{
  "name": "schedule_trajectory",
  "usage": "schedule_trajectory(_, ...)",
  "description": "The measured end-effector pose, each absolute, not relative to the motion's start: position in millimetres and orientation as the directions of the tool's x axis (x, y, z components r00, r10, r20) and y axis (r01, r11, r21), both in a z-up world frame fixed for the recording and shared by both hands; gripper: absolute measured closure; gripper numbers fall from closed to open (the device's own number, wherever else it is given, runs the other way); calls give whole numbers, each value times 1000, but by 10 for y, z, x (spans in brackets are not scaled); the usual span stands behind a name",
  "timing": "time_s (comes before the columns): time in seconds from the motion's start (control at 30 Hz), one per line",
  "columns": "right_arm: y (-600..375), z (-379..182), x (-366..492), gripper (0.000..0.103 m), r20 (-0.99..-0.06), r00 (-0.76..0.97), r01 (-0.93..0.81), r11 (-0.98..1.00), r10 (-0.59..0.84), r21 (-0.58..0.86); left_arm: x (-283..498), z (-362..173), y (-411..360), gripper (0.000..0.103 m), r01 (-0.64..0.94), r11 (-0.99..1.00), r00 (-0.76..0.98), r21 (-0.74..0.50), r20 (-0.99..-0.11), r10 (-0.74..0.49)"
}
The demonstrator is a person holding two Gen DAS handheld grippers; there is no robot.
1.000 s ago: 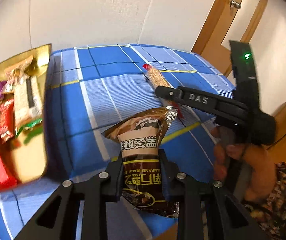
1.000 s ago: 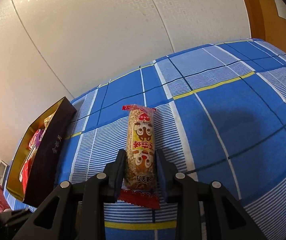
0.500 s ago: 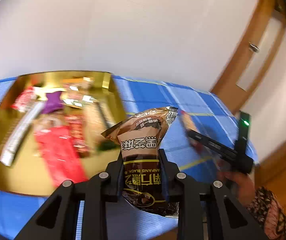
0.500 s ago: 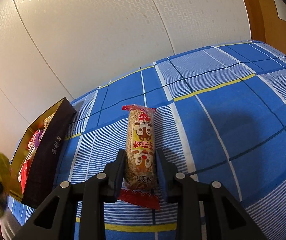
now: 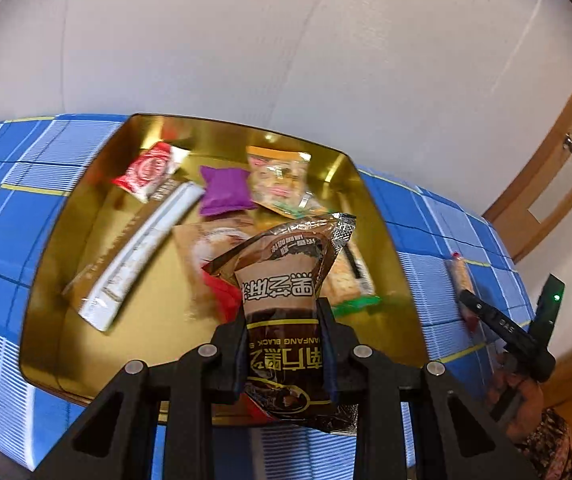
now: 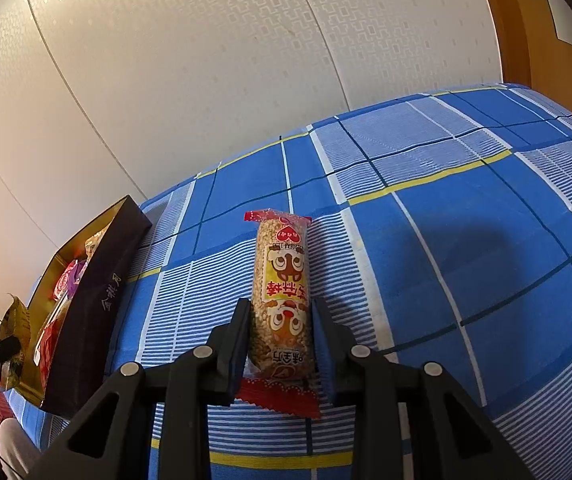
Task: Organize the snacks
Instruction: 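Carry the sesame snack bag into the tray and open the left tool, then carry the peanut bar into the tray and open the right tool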
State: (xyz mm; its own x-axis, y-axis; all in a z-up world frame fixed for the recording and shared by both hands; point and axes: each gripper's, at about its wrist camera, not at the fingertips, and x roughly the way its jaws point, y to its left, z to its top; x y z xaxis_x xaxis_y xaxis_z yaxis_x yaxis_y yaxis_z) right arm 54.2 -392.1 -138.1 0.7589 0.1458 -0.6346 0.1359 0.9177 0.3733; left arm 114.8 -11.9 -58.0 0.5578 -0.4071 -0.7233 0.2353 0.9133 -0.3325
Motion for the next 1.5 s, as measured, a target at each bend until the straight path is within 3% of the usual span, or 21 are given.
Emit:
schedule_trajectory(0.53, -3896, -1374, 548, 73, -636, 760, 135, 926, 132, 354, 1351, -829, 318, 73, 120, 950, 523, -289, -795, -308)
schedule_trajectory(0.67, -3894, -1373, 548, 73, -636, 760, 135, 925, 132, 354, 1375, -861, 277, 71, 115, 966, 523, -232, -813, -257)
schedule_trajectory(0.8, -3896, -1373, 547, 73, -636, 760, 135, 926, 132, 353, 1366, -839, 277, 67, 108, 964, 529, -242, -808, -261)
schedule_trajectory(0.9, -3895, -1371, 547, 73, -636, 760, 135, 926, 131, 352, 1329, -772, 285, 48, 99, 964, 550, -249, -793, -261)
schedule_trajectory(0.93, -3897, -1371, 543, 73, -636, 760, 134, 927, 131, 351, 1307, -749, 290, 47, 98, 965, 561, -244, -787, -256)
schedule_trajectory(1.5, -3649, -1285, 441, 73, -619, 772, 61, 954, 140, 292, 975, -469, 86, 47, 199, 971, 630, -135, -741, -232)
